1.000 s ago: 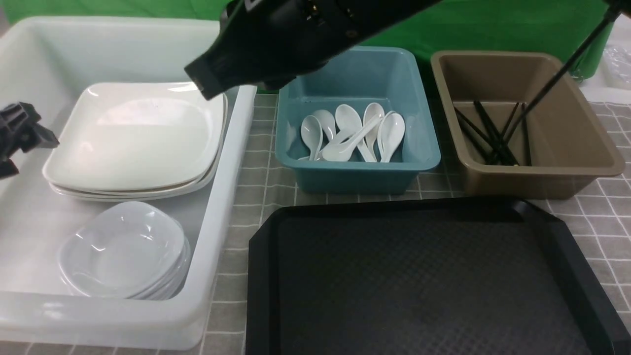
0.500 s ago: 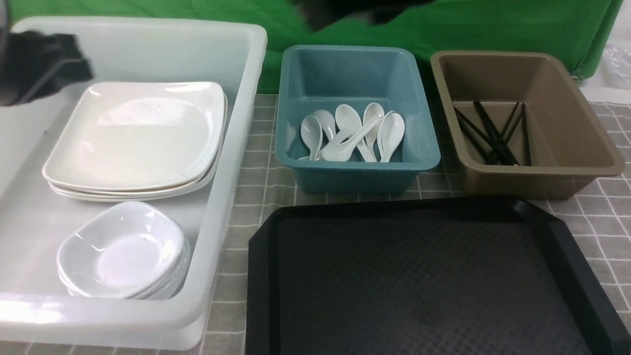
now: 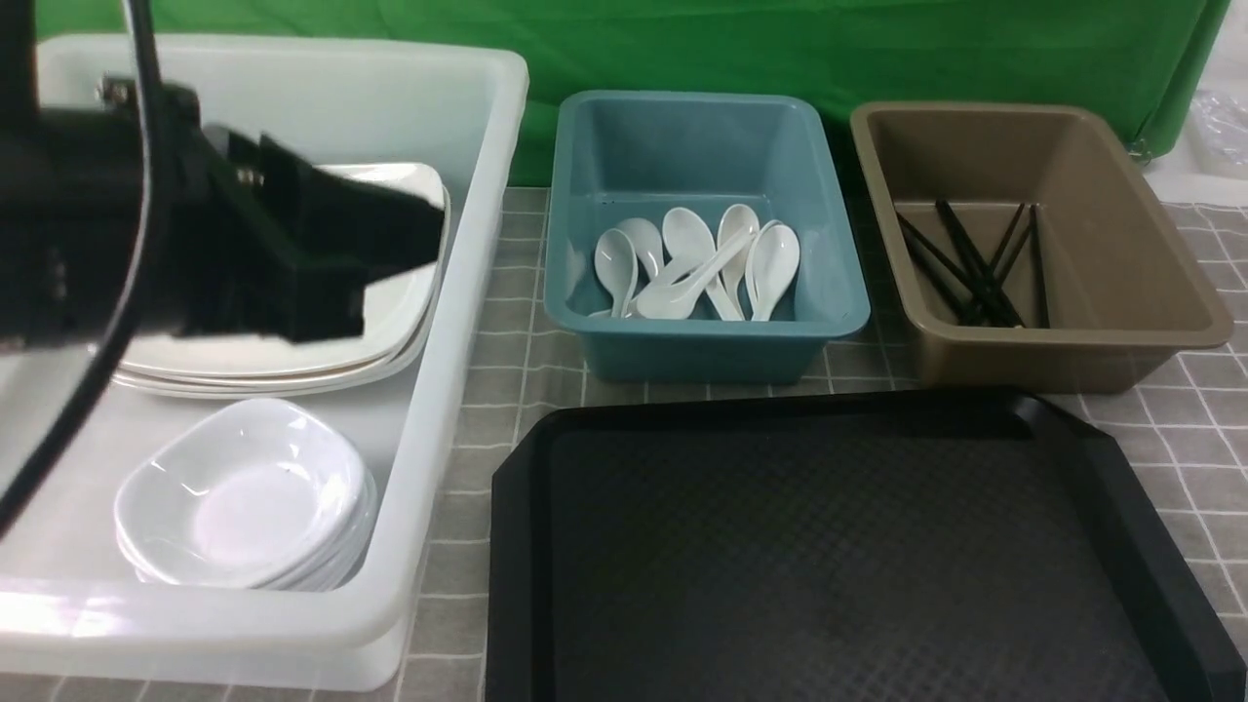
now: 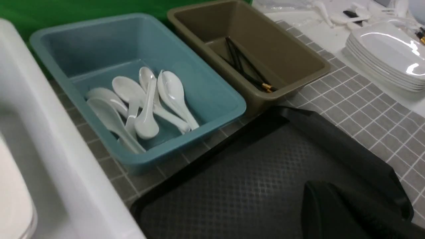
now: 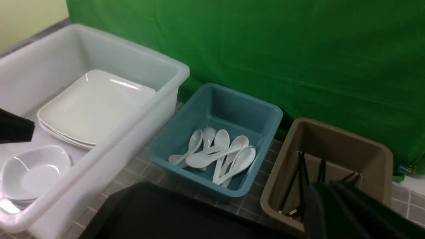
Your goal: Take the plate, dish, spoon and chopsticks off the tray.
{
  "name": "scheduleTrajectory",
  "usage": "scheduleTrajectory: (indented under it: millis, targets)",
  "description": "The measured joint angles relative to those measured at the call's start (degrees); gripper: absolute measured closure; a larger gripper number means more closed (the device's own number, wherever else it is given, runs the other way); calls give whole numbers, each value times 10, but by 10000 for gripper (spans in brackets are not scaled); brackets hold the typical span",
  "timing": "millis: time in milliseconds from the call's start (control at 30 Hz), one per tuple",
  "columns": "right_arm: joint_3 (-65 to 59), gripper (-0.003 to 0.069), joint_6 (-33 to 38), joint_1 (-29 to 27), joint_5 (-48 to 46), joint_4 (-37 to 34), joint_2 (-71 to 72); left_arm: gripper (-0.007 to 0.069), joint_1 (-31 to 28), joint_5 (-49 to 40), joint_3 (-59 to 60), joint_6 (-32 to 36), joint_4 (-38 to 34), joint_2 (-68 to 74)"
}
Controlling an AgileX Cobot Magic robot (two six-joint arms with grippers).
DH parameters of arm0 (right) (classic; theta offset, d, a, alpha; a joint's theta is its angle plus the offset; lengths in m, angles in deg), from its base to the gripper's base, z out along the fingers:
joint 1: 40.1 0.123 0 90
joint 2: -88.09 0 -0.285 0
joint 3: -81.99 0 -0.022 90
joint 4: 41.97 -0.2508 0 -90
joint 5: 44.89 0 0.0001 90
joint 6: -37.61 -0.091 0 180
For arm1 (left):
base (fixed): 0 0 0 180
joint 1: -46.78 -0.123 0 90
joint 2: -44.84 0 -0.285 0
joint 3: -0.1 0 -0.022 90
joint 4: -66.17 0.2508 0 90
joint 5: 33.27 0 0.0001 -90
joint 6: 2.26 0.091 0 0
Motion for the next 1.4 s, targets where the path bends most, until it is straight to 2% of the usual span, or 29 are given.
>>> scheduleTrajectory:
  millis: [133, 333, 467, 533, 633, 1200, 1400]
  targets:
    - [-145, 629, -35, 0, 91, 1, 115, 624, 0, 29, 40, -5, -1, -11]
    - [-453, 629, -59, 0, 386, 0, 323, 624, 0, 69, 100, -6, -4, -20]
    - [-558, 629, -39, 0, 540, -1, 382, 624, 0, 70, 112, -6, -5, -21]
    - [-614, 629, -11, 0, 654, -1, 405, 624, 0, 75, 113, -6, -5, -22]
    - [-634, 627, -2, 0, 725, -1, 411, 624, 0, 78, 113, -6, -6, -22]
    - [-636, 588, -2, 0, 746, -2, 412, 622, 0, 144, 113, -4, 5, -56]
    - [-636, 582, -2, 0, 746, -2, 412, 622, 0, 148, 113, -2, 84, -56]
